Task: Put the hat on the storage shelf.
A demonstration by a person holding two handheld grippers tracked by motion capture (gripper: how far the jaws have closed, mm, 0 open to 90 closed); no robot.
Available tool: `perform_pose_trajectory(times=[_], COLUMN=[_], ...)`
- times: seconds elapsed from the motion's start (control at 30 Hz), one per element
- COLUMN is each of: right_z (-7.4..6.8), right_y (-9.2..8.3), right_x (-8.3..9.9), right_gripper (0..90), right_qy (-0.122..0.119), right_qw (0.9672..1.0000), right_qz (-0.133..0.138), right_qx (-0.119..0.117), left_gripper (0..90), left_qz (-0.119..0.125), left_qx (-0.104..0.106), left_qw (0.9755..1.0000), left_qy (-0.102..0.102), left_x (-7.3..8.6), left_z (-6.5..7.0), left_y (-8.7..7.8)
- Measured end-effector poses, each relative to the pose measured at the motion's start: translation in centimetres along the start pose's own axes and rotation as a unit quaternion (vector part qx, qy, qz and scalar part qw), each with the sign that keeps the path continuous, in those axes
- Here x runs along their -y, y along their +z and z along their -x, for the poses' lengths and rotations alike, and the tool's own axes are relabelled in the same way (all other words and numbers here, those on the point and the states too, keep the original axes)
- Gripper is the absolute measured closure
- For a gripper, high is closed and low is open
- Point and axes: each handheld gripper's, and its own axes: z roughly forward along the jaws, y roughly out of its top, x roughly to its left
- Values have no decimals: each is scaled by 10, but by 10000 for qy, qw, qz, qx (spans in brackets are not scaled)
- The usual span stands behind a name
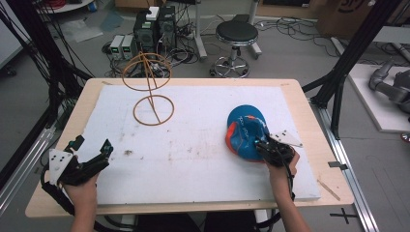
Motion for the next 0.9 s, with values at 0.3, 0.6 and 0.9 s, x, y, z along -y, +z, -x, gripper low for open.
perform_pose_trajectory(times=[0.3,0.6,0.9], right_z=[8,8,13], right_y=[4,-8,-18], right_x=[3,-8,-18], right_gripper=[874,878,877], right_qy=[89,250,365], right_qw=[9993,9979,9957], right_qz=[-175,223,563], right_qx=[-307,-554,-643], left_gripper=[111,112,113], left_qz=[10,14,15], left_qx=[-8,-8,-13], left_qw=[10000,10000,10000], left_qy=[-20,-28,-38], left_x=[0,0,0], left_z=[0,0,1], left_y=[0,0,-1])
